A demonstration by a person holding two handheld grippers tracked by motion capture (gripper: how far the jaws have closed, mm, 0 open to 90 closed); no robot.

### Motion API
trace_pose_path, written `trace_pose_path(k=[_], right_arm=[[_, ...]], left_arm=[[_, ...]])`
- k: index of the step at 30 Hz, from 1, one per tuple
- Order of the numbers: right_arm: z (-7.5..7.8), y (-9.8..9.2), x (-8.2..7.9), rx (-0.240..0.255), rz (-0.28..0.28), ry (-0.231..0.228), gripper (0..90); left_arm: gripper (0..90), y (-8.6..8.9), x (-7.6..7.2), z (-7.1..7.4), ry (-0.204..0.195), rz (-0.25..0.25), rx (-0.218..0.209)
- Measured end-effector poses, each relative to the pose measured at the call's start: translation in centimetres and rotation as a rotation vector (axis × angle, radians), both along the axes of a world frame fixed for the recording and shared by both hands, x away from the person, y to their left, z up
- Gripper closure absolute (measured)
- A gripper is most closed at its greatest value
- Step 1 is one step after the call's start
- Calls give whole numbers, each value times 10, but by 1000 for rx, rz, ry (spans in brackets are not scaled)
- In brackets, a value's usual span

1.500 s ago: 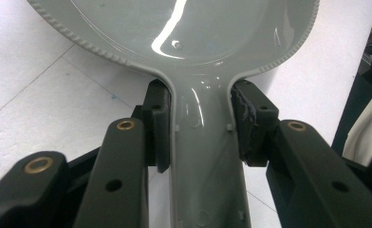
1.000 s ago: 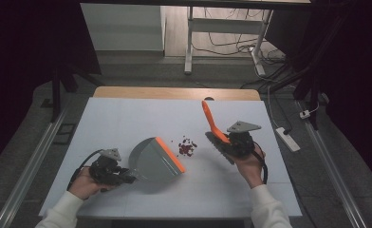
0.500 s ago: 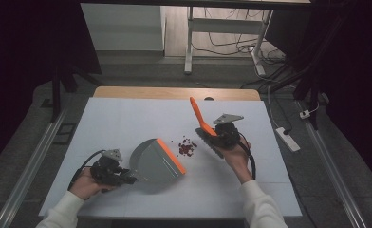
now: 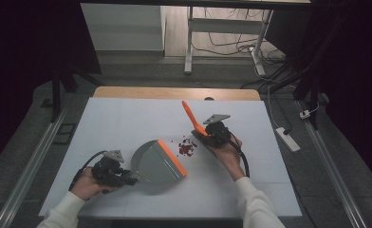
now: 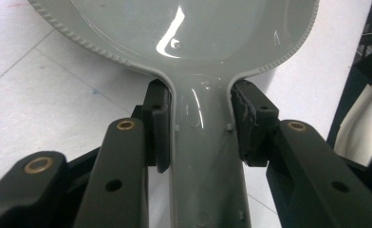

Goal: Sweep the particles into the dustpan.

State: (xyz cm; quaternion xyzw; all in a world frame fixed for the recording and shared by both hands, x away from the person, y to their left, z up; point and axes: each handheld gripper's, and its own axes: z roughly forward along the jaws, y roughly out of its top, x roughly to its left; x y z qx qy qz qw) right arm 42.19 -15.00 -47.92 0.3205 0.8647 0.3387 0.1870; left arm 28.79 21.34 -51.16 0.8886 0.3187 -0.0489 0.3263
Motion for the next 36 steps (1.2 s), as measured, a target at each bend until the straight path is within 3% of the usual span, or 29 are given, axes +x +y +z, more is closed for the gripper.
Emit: trace_pose_path(k=[20, 36], right_arm=[[-8, 15, 10, -21, -9, 23, 696], [-10, 30, 3, -45, 43, 15, 697]], left_arm=[[622, -7, 3, -6, 21, -1, 14], [623, -9, 3, -5, 21, -5, 20]])
